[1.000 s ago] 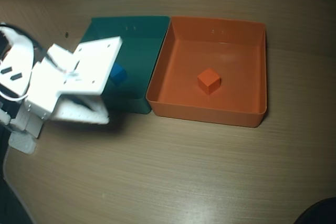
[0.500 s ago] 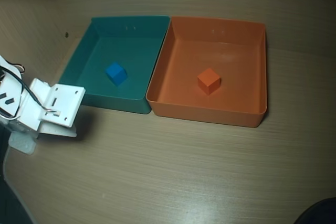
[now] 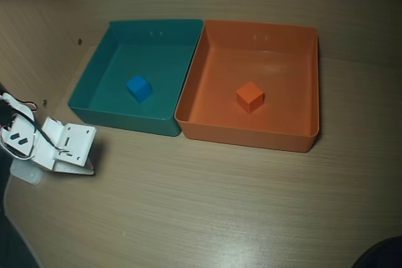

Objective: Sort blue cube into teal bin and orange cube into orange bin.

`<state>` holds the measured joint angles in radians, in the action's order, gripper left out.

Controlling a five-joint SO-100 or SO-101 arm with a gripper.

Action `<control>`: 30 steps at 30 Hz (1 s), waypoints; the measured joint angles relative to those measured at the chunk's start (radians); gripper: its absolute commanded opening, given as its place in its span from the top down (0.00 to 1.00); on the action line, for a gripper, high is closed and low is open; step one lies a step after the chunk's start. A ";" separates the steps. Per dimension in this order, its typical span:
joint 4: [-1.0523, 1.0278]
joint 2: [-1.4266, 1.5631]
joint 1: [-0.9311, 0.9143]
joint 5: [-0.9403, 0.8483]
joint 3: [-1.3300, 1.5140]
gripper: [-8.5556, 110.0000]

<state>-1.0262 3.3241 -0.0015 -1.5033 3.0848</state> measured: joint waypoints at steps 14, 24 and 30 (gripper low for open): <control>-0.144 0.025 0.000 0.000 0.023 0.98; -0.301 0.026 0.000 -0.012 0.023 0.98; -0.299 0.026 0.000 -0.009 0.023 0.98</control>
<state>-1.3254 3.3502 -0.0015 -1.5125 3.1078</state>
